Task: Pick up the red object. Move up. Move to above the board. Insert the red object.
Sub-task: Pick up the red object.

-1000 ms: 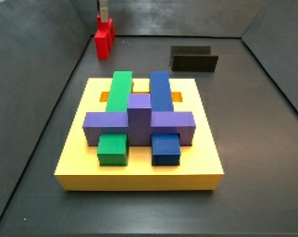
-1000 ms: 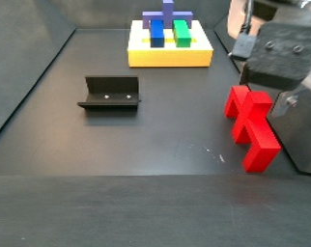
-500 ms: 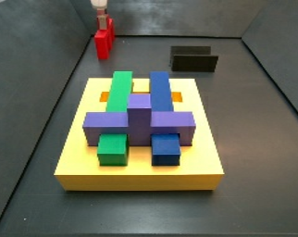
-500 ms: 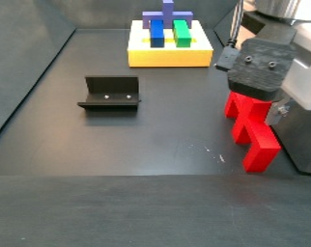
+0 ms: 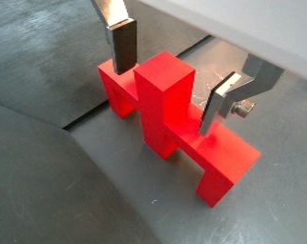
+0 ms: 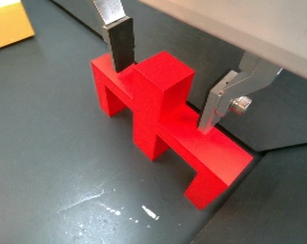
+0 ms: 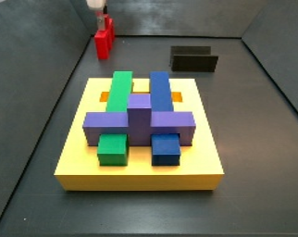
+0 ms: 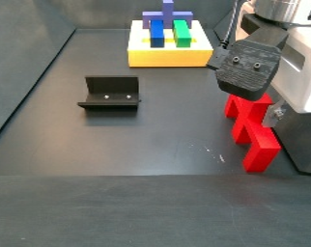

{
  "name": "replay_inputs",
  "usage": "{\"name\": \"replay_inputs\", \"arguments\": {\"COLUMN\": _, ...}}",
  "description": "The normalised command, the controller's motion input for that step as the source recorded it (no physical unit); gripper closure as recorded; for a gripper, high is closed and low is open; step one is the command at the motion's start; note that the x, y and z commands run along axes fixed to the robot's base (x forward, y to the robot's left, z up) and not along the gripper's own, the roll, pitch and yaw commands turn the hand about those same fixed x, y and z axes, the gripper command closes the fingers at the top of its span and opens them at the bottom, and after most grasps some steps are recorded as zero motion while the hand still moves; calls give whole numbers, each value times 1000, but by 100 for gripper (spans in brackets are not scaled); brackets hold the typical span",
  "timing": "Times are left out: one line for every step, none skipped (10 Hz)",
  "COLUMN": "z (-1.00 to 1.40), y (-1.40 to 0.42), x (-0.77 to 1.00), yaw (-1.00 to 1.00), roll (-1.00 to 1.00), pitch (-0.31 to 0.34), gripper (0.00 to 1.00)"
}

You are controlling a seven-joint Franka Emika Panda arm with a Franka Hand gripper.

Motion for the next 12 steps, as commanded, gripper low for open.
{"name": "replay_inputs", "arguments": {"z": -114, "y": 74, "x": 63, "yaw": -191, "roll": -87, "pitch": -76, "gripper": 0}}
{"name": "replay_inputs", "arguments": {"z": -117, "y": 60, "x": 57, "yaw": -117, "roll": -83, "pitch": -54, "gripper": 0}}
{"name": "replay_inputs", "arguments": {"z": -106, "y": 57, "x": 37, "yaw": -114, "roll": -100, "pitch": -46, "gripper": 0}}
{"name": "replay_inputs", "arguments": {"z": -103, "y": 83, "x": 17, "yaw": -100, "roll": -107, "pitch": -29, "gripper": 0}}
{"name": "replay_inputs", "arguments": {"z": -80, "y": 109, "x": 0, "yaw": -80, "roll": -121, "pitch": -17, "gripper": 0}}
{"name": "replay_inputs", "arguments": {"z": 0, "y": 0, "x": 0, "yaw": 0, "roll": 0, "pitch": 0, "gripper": 0}}
{"name": "replay_inputs", "arguments": {"z": 0, "y": 0, "x": 0, "yaw": 0, "roll": 0, "pitch": 0, "gripper": 100}}
{"name": "replay_inputs", "arguments": {"z": 0, "y": 0, "x": 0, "yaw": 0, "roll": 0, "pitch": 0, "gripper": 100}}
{"name": "replay_inputs", "arguments": {"z": 0, "y": 0, "x": 0, "yaw": 0, "roll": 0, "pitch": 0, "gripper": 100}}
{"name": "replay_inputs", "arguments": {"z": 0, "y": 0, "x": 0, "yaw": 0, "roll": 0, "pitch": 0, "gripper": 100}}
{"name": "replay_inputs", "arguments": {"z": 0, "y": 0, "x": 0, "yaw": 0, "roll": 0, "pitch": 0, "gripper": 100}}
{"name": "replay_inputs", "arguments": {"z": 0, "y": 0, "x": 0, "yaw": 0, "roll": 0, "pitch": 0, "gripper": 100}}
